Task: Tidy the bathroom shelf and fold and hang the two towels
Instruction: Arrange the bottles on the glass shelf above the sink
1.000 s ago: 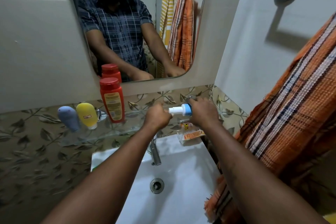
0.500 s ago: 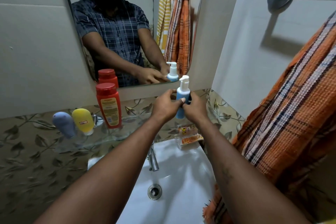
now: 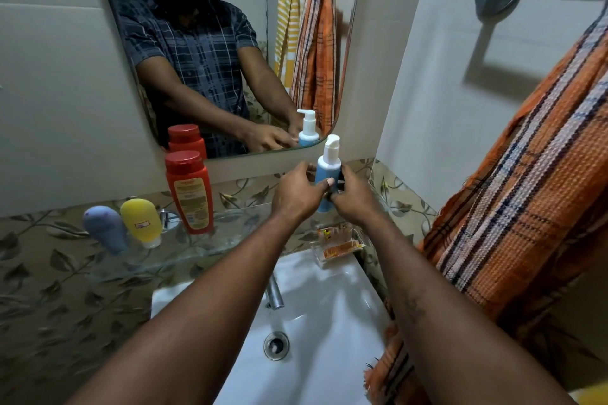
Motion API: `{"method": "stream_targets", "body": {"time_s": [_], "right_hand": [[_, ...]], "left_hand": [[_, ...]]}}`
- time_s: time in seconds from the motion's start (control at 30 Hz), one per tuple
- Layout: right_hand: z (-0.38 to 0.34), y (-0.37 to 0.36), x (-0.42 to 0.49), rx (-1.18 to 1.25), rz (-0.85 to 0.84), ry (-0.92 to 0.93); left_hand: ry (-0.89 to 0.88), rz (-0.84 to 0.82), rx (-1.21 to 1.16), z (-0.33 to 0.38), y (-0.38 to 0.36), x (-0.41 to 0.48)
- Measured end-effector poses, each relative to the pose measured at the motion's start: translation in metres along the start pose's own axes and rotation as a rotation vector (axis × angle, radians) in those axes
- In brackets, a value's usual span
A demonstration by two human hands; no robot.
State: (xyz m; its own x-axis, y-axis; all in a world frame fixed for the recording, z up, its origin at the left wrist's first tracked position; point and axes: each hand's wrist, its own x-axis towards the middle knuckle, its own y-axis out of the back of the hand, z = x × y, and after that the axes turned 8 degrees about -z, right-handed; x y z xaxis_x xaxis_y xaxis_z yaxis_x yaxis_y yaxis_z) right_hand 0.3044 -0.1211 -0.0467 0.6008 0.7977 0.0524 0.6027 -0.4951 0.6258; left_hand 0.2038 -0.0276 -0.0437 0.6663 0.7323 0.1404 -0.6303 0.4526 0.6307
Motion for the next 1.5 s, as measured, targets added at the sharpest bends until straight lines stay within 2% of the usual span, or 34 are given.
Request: {"method": "stream_targets", "body": {"time_s": [0.17, 0.3, 0.37, 0.43, 0.57, 0.77, 0.87, 0.93, 1.07, 1.17, 1.27, 1.5], "right_hand": [[-0.004, -0.013, -0.031, 0.030, 0.310, -0.056], [-0.002, -0.045, -0.065, 0.057, 0.461, 0.041], [0.004, -0.063, -0.075, 0.091, 0.411, 0.071], [0.009, -0.081, -0.078, 0.084, 0.265, 0.086], [0.015, -0.119, -0.083, 0.044, -0.012, 0.104], [0.006, -0.170, -0.096, -0.082, -0.230, 0.071], [0.002, -0.196, -0.095, -0.122, -0.301, 0.092], [0.003, -0.215, -0.094, -0.126, -0.355, 0.067], [0.012, -0.251, -0.097, -0.178, -0.451, 0.017], [0.016, -0.265, -0.098, -0.206, -0.482, -0.026], [0.017, -0.276, -0.100, -0.219, -0.488, -0.046], [0.022, -0.286, -0.104, -0.171, -0.492, -0.141]], "left_hand": [[-0.040, 0.073, -0.005, -0.015, 0.001, -0.011], [-0.097, 0.108, -0.066, -0.029, 0.004, -0.029], [-0.167, 0.134, -0.086, -0.039, 0.006, -0.046], [-0.231, 0.137, -0.044, -0.054, 0.008, -0.064], [-0.183, 0.112, 0.019, -0.097, 0.013, -0.094], [-0.254, 0.033, 0.196, -0.153, 0.037, -0.136], [-0.149, 0.067, 0.164, -0.183, 0.045, -0.151], [-0.019, 0.065, 0.252, -0.210, 0.048, -0.159], [0.290, -0.108, 0.552, -0.268, 0.054, -0.176], [0.416, -0.154, 0.599, -0.290, 0.059, -0.177], [0.474, -0.208, 0.635, -0.303, 0.060, -0.171], [0.486, -0.294, 0.730, -0.314, 0.052, -0.163]]}}
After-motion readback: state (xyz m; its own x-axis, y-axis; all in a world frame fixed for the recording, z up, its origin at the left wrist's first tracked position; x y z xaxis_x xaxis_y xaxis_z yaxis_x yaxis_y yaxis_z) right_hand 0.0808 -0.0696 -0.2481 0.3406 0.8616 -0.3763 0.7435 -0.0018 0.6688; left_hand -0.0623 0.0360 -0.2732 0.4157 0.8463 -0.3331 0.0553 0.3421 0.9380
